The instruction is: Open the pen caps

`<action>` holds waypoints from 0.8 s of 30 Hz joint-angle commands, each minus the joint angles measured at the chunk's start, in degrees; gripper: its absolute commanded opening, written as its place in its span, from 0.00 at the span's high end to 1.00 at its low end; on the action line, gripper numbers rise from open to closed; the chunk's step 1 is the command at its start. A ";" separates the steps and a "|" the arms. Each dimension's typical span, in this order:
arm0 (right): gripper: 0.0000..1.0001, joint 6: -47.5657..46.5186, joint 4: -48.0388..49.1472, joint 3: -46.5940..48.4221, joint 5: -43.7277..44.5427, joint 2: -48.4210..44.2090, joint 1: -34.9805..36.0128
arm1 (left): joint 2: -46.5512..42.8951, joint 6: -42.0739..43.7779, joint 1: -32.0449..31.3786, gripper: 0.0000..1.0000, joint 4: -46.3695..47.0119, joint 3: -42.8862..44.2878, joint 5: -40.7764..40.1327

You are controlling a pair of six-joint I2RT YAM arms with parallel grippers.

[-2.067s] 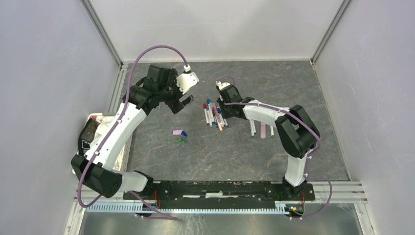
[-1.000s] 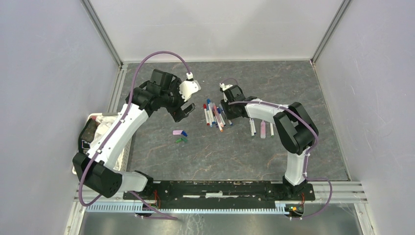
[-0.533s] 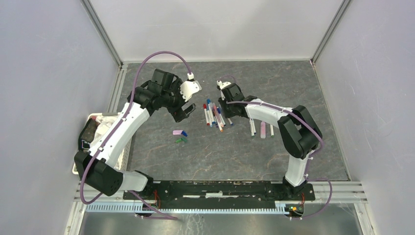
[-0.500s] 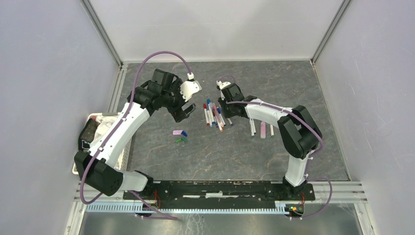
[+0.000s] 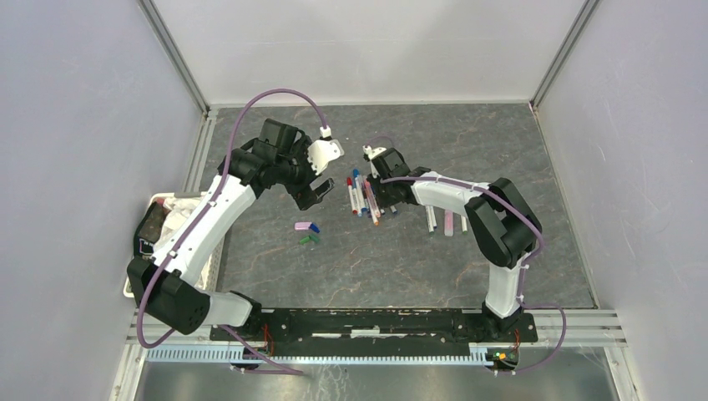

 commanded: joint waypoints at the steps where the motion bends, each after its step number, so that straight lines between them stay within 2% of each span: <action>1: 0.78 -0.18 0.42 1.13 0.03 1.32 0.62 | -0.74 2.15 0.14 0.00 0.18 -0.37 -0.49; 10: 0.79 -0.40 -1.74 1.00 4.15 3.47 0.54 | -1.45 2.17 0.11 0.00 0.09 -0.63 0.05; 15: 0.74 -0.73 -1.95 -0.03 4.25 3.49 0.58 | -1.29 2.30 0.14 0.00 0.09 -0.74 0.46; 21: 1.00 -1.08 -1.66 0.56 2.39 -0.56 0.55 | -1.26 2.85 0.12 0.00 -0.55 -0.88 1.64; 24: 1.00 -1.86 -2.91 2.81 1.50 -3.92 0.46 | -1.63 3.93 0.13 0.00 -0.61 -1.53 2.46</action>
